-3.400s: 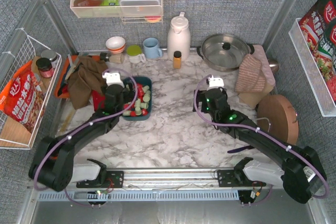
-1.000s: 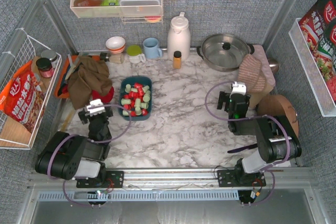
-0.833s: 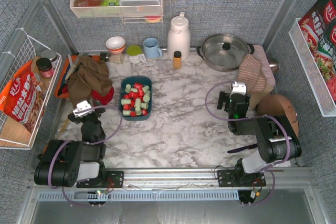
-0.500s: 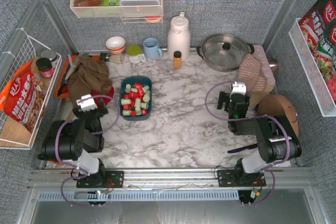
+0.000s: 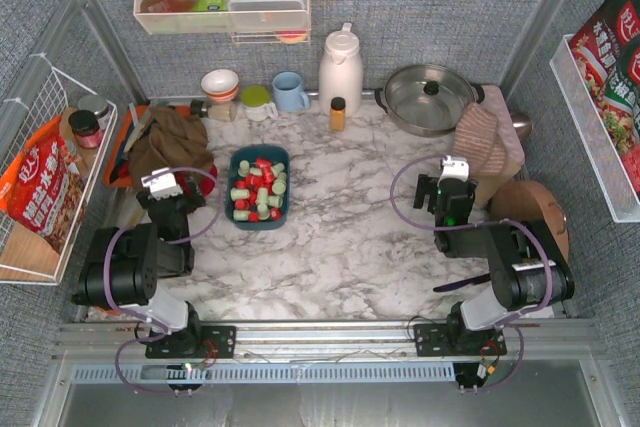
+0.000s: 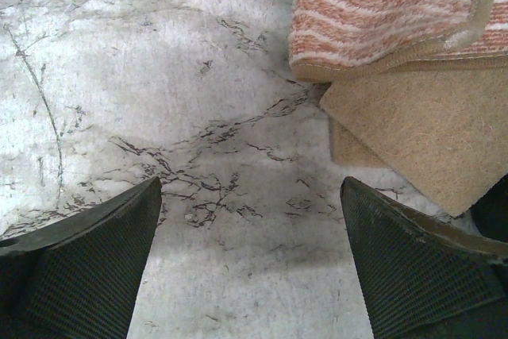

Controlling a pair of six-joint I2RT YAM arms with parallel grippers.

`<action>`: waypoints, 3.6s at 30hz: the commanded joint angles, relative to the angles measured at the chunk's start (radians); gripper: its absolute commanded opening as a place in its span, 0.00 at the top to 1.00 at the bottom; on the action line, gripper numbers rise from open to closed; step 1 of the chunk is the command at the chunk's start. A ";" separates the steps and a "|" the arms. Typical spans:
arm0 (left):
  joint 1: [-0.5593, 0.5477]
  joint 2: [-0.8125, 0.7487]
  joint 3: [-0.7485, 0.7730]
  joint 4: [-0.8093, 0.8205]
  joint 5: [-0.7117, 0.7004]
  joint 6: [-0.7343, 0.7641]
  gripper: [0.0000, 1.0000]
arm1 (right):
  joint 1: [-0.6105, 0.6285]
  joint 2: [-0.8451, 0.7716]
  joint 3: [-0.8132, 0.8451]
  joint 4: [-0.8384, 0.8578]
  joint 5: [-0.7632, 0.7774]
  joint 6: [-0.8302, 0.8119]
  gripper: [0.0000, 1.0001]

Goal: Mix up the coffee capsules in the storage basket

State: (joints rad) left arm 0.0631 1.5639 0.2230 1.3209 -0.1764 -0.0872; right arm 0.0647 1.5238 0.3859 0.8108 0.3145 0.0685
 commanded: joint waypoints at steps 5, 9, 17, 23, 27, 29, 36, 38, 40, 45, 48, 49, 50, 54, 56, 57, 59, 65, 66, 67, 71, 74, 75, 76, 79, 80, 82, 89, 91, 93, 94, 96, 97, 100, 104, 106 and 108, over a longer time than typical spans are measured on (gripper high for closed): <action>0.001 0.002 0.001 0.038 0.015 -0.004 0.01 | 0.001 -0.003 0.008 0.019 0.011 0.001 0.01; 0.002 0.002 0.000 0.039 0.015 -0.003 0.01 | 0.001 -0.003 0.008 0.020 0.010 0.001 0.01; 0.002 0.003 0.000 0.039 0.015 -0.003 0.01 | 0.001 -0.002 0.008 0.021 0.011 0.001 0.01; 0.001 0.002 0.000 0.038 0.015 -0.004 0.01 | -0.006 -0.002 0.016 0.005 -0.005 0.007 0.01; 0.002 0.003 0.000 0.038 0.015 -0.004 0.01 | -0.008 -0.002 0.016 0.005 -0.005 0.007 0.01; 0.001 0.003 0.001 0.039 0.015 -0.004 0.01 | -0.008 -0.002 0.017 0.004 -0.005 0.007 0.01; 0.001 0.003 0.000 0.038 0.015 -0.005 0.01 | -0.022 -0.005 0.018 0.000 -0.037 0.011 0.01; 0.002 0.002 0.000 0.038 0.014 -0.004 0.01 | -0.022 -0.005 0.015 0.001 -0.038 0.011 0.01; 0.002 0.003 0.000 0.039 0.015 -0.004 0.01 | -0.022 -0.004 0.017 0.001 -0.038 0.011 0.01; 0.001 0.003 0.000 0.038 0.015 -0.004 0.01 | -0.022 -0.005 0.013 0.006 -0.039 0.010 0.01; 0.001 0.002 0.000 0.039 0.015 -0.005 0.01 | -0.022 -0.005 0.011 0.008 -0.038 0.010 0.01; 0.002 0.003 0.000 0.038 0.014 -0.004 0.01 | -0.022 -0.007 0.011 0.008 -0.039 0.010 0.01; 0.001 0.003 0.001 0.038 0.015 -0.004 0.01 | -0.022 -0.006 0.011 0.009 -0.038 0.010 0.01; 0.002 0.002 0.000 0.039 0.015 -0.004 0.01 | -0.022 -0.006 0.011 0.008 -0.040 0.008 0.01; 0.001 0.002 0.000 0.039 0.015 -0.004 0.01 | -0.022 -0.005 0.011 0.007 -0.038 0.008 0.01; 0.001 0.002 0.000 0.039 0.015 -0.004 0.01 | -0.022 -0.006 0.011 0.007 -0.039 0.009 0.01; 0.002 0.003 -0.001 0.039 0.015 -0.004 0.01 | -0.022 -0.004 0.011 0.007 -0.038 0.008 0.01; 0.002 0.002 0.000 0.039 0.015 -0.003 0.01 | -0.020 -0.006 0.011 0.007 -0.039 0.007 0.01; 0.001 0.002 -0.001 0.038 0.015 -0.004 0.01 | -0.017 -0.004 0.013 0.006 -0.036 0.004 0.01; 0.001 0.002 -0.001 0.037 0.015 -0.004 0.01 | -0.010 -0.004 0.015 0.006 -0.028 -0.001 0.01; 0.002 0.002 0.000 0.038 0.015 -0.004 0.01 | -0.006 -0.004 0.016 0.005 -0.023 -0.003 0.01; 0.002 0.002 -0.001 0.038 0.014 -0.005 0.01 | -0.006 -0.003 0.015 0.005 -0.022 -0.003 0.01; 0.001 0.002 0.001 0.039 0.014 -0.005 0.01 | -0.006 -0.003 0.016 0.005 -0.022 -0.003 0.01; 0.002 0.002 0.000 0.038 0.015 -0.004 0.01 | -0.006 -0.002 0.014 0.005 -0.023 -0.003 0.01; 0.002 0.002 -0.001 0.038 0.015 -0.003 0.01 | -0.006 -0.003 0.016 0.005 -0.022 -0.003 0.01; 0.002 0.002 -0.001 0.040 0.015 -0.005 0.01 | -0.006 -0.003 0.016 0.005 -0.022 -0.003 0.01; 0.001 0.003 0.001 0.039 0.015 -0.004 0.01 | -0.006 -0.003 0.016 0.005 -0.022 -0.003 0.01; 0.002 0.002 0.000 0.039 0.014 -0.003 0.01 | -0.006 -0.003 0.016 0.005 -0.022 -0.003 0.01; 0.001 0.002 -0.001 0.038 0.015 -0.003 0.01 | -0.006 -0.002 0.016 0.005 -0.022 -0.003 0.01; 0.002 0.002 0.000 0.039 0.015 -0.005 0.01 | -0.006 -0.002 0.015 0.004 -0.023 -0.003 0.01; 0.001 0.002 0.000 0.039 0.015 -0.004 0.01 | -0.006 -0.003 0.015 0.004 -0.022 -0.003 0.01; 0.001 0.002 0.000 0.039 0.015 -0.004 0.01 | -0.006 -0.002 0.017 0.004 -0.022 -0.003 0.01; 0.001 0.003 0.000 0.039 0.015 -0.004 0.01 | -0.006 -0.002 0.018 0.004 -0.022 -0.003 0.01; 0.003 0.002 0.000 0.039 0.015 -0.003 0.01 | -0.006 -0.003 0.018 0.003 -0.022 -0.003 0.01; 0.002 0.003 0.000 0.038 0.015 -0.004 0.01 | -0.006 -0.003 0.017 0.003 -0.023 -0.003 0.01; 0.002 0.003 -0.001 0.038 0.015 -0.004 0.01 | -0.006 -0.003 0.018 0.002 -0.022 -0.003 0.01; 0.001 0.002 0.000 0.039 0.014 -0.003 0.01 | -0.006 -0.002 0.017 0.002 -0.022 -0.003 0.01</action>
State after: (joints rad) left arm 0.0635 1.5650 0.2218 1.3231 -0.1726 -0.0872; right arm 0.0586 1.5238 0.3954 0.8036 0.2852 0.0681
